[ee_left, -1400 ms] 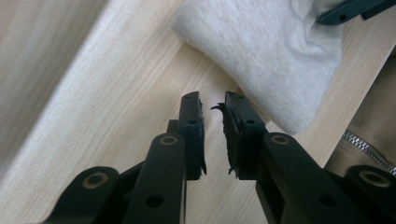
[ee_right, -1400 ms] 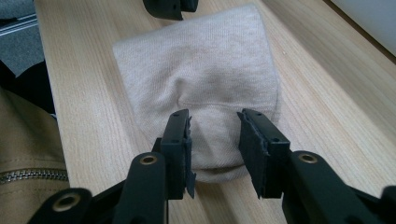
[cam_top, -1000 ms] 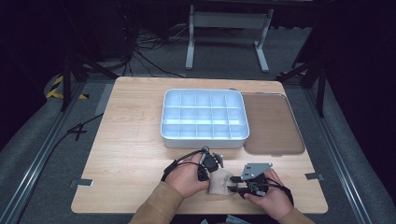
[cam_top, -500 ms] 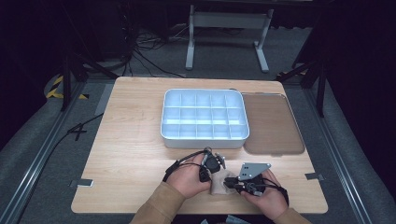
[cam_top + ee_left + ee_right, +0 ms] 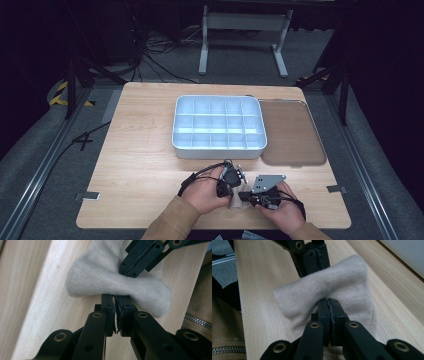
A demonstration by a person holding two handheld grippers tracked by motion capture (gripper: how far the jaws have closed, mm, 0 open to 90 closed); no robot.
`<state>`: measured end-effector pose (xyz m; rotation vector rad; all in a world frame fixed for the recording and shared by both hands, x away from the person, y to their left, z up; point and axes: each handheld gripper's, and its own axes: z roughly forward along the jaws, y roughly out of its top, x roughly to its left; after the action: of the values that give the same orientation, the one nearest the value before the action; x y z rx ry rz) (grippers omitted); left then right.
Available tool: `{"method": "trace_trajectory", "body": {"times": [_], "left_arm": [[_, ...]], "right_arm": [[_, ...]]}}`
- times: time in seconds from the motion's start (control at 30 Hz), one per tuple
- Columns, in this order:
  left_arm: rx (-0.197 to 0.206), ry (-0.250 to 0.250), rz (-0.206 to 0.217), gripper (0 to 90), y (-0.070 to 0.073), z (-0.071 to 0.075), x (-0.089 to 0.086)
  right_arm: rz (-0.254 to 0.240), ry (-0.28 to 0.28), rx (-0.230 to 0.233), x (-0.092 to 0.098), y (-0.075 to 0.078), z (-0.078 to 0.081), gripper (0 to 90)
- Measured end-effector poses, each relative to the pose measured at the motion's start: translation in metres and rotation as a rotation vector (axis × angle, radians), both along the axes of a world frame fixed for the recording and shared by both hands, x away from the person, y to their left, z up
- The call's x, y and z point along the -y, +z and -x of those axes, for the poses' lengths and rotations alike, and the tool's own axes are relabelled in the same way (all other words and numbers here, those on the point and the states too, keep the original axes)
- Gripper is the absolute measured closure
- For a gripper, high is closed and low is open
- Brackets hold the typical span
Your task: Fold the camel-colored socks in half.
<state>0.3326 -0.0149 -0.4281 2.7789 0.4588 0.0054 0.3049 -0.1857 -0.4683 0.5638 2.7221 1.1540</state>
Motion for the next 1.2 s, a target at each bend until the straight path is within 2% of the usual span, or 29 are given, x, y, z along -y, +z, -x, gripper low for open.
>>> {"method": "trace_trajectory", "body": {"times": [0.1,0.2,0.3,0.4,0.47,0.6,0.73,0.77,0.87,0.93,0.97,1.0,1.03,1.1,1.2], "left_arm": [[0.021,-0.026,0.010,85.4,0.003,0.004,0.002],[0.024,-0.033,0.012,85.1,0.005,0.005,0.002],[0.059,-0.079,0.013,84.3,0.007,0.008,0.005],[0.051,-0.062,0.016,84.1,0.006,0.007,0.006],[0.028,-0.037,0.021,84.1,0.006,0.007,0.005],[0.038,-0.029,0.013,83.0,0.007,0.006,0.004],[0.040,-0.015,0.014,82.0,0.008,0.004,0.001],[0.033,-0.009,0.012,81.5,0.008,0.004,0.000],[0.034,-0.007,0.017,81.3,0.007,0.003,0.000],[0.032,-0.004,0.021,81.4,0.007,0.004,0.000],[0.029,-0.004,0.019,81.4,0.008,0.004,0.000],[0.029,-0.003,0.019,81.4,0.008,0.004,0.000],[0.028,-0.004,0.016,81.5,0.009,0.005,0.000],[0.027,-0.015,0.009,81.6,0.009,0.004,0.000],[0.029,-0.021,0.013,81.6,0.010,0.004,0.000]], "right_arm": [[0.000,-0.001,0.003,0.000,0.000,0.000,88.9],[0.001,-0.002,0.004,0.001,0.000,0.000,88.9],[-0.004,0.002,-0.001,0.001,0.000,-0.001,89.0],[-0.007,0.002,-0.006,0.002,-0.001,-0.001,89.1],[-0.012,-0.005,-0.011,0.002,-0.001,-0.001,89.1],[-0.009,-0.009,-0.009,0.003,0.001,0.000,88.6],[-0.033,-0.027,-0.014,0.009,0.009,0.003,85.5],[-0.050,-0.033,-0.016,0.012,0.013,0.003,85.0],[-0.055,-0.079,-0.013,0.029,0.025,0.005,84.9],[-0.045,-0.101,-0.021,0.036,0.028,0.005,84.8],[-0.004,-0.144,-0.040,0.047,0.030,0.003,85.5],[-0.004,-0.144,-0.040,0.047,0.030,0.003,85.5],[0.024,-0.159,-0.061,0.051,0.029,0.002,85.8],[0.051,-0.167,-0.110,0.056,0.023,0.000,86.9],[0.067,-0.151,-0.132,0.053,0.018,0.000,87.1]]}}
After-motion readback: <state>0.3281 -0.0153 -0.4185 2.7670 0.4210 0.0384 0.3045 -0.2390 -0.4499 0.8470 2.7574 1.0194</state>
